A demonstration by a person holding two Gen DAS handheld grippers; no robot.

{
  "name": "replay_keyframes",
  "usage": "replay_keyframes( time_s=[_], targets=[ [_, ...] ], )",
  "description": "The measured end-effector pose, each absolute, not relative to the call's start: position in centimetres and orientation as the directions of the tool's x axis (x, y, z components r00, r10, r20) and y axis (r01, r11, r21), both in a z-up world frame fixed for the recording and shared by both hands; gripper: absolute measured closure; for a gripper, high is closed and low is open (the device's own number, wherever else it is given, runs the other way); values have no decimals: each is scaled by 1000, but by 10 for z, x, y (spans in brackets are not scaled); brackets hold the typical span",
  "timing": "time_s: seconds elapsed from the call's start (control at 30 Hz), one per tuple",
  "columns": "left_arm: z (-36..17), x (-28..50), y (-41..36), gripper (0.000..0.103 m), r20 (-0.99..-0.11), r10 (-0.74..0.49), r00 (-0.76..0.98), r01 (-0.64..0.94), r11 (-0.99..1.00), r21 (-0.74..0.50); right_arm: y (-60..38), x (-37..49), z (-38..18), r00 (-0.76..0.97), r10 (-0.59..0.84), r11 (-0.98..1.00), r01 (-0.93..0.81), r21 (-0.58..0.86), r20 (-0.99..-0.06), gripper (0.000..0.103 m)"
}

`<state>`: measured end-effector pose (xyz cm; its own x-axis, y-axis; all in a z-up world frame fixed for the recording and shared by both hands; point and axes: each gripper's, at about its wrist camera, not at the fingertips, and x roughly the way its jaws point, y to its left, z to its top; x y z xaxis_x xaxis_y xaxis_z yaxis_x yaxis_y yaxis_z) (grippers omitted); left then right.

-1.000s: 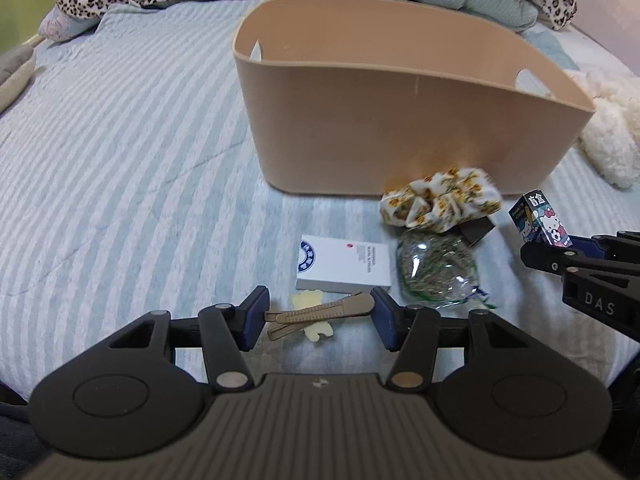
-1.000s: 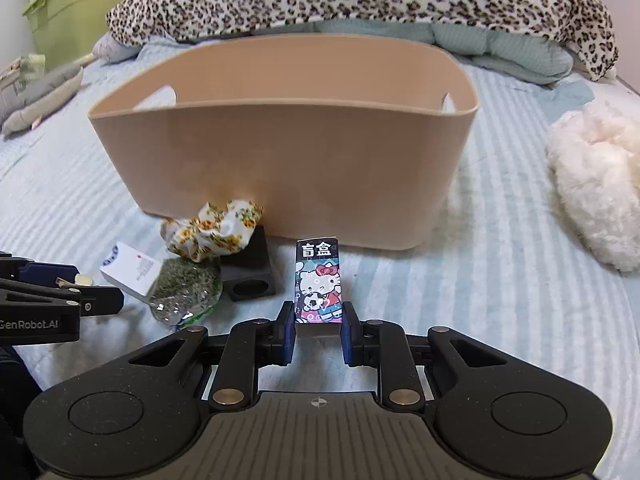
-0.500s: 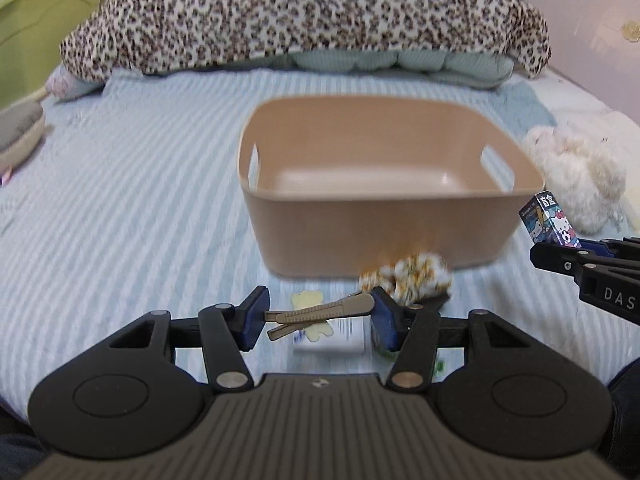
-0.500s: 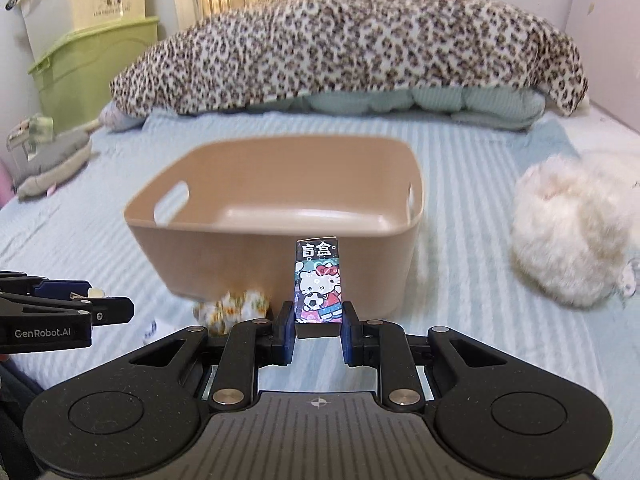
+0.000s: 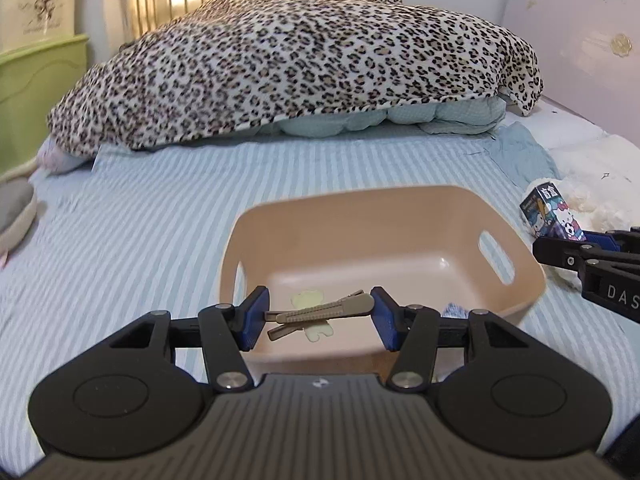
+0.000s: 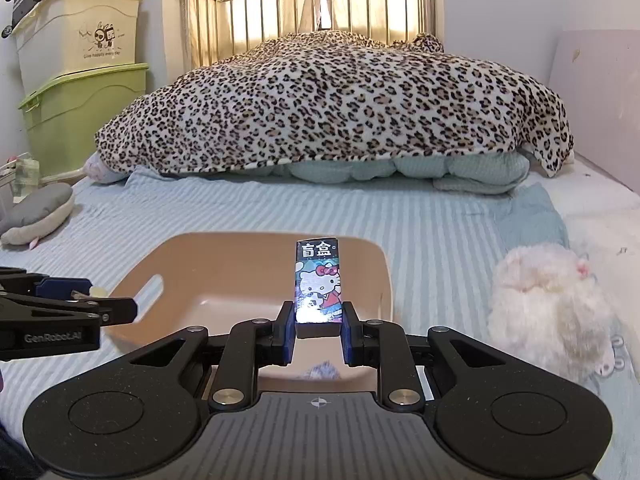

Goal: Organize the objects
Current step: 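Lift both items over the basket and open both tools to release them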

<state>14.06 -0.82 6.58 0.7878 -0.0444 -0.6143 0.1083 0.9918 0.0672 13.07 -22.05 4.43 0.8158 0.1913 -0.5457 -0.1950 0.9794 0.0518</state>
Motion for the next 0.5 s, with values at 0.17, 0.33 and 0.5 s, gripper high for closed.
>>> replay_keyframes(
  time_s=[0.17, 0.33, 0.5],
  targets=[
    [50, 173, -26, 46, -625, -8, 781, 111, 986, 126, -215, 159, 41, 816, 179, 980, -199, 24, -549, 83],
    [19, 203, -35, 46, -667, 16, 745, 105, 985, 140, -208, 186, 24, 789, 184, 978, -208, 26, -586, 83],
    [-6, 223, -38, 46, -711, 36, 703, 105, 982, 154, -200, 204, 1, 742, 184, 973, -229, 14, -644, 83]
  ],
)
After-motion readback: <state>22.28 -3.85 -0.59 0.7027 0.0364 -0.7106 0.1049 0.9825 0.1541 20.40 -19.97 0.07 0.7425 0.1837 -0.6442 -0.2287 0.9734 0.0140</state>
